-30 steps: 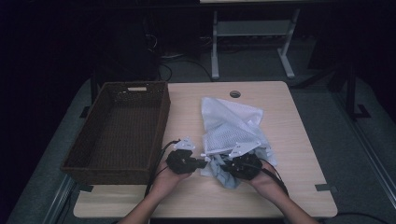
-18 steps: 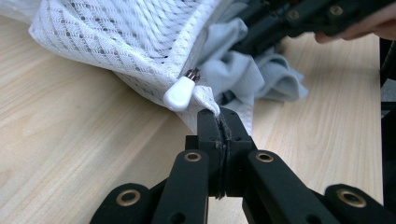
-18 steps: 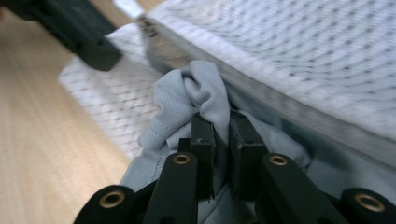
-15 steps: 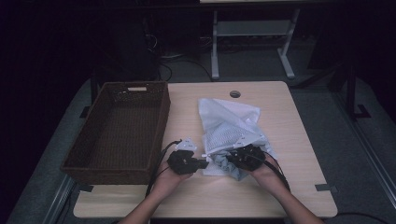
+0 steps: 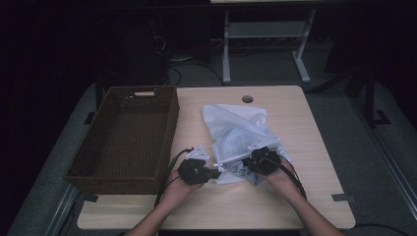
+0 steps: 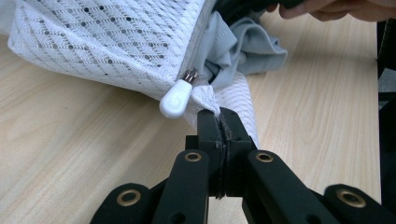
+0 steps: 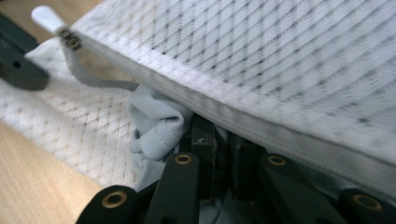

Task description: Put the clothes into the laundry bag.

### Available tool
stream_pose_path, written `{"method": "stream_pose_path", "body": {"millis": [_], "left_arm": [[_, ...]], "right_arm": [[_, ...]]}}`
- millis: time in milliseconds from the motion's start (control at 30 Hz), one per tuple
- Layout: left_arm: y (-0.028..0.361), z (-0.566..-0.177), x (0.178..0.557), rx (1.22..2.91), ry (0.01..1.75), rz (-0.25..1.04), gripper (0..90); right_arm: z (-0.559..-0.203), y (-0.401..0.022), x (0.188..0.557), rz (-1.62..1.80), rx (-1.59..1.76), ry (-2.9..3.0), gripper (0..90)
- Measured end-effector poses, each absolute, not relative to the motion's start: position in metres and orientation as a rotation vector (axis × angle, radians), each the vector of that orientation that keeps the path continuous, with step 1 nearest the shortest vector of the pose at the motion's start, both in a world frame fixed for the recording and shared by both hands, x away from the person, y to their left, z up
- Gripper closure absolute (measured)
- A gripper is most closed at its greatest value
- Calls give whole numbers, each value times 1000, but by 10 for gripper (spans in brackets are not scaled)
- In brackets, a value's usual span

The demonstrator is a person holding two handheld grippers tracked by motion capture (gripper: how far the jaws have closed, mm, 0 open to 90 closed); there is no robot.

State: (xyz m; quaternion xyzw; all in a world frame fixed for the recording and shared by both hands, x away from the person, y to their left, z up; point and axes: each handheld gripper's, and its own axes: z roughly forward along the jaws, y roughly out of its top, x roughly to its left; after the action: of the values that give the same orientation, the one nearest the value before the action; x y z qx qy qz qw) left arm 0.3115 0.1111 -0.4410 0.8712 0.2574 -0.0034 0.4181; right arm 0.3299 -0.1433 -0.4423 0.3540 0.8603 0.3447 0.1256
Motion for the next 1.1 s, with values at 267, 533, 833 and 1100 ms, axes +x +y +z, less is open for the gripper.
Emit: {"method": "stream_pose_path", "body": {"millis": [267,533,833,1100], "left_arm": [[108,-443,313,2206,644,-22,888],[105,-445,312,2230,628,-45,889],[107,-447,314,2239,632,-52,888],[109,-446,315,2221,648,-48,886]], "right_arm": [[-439,-140,340,1007,1049,2466,819],[-431,-134,359,1021,1081,2389,822],[-437,-125,370,1062,1091,2367,802],[-425,-148,346,1171,1024,2486,562]]}}
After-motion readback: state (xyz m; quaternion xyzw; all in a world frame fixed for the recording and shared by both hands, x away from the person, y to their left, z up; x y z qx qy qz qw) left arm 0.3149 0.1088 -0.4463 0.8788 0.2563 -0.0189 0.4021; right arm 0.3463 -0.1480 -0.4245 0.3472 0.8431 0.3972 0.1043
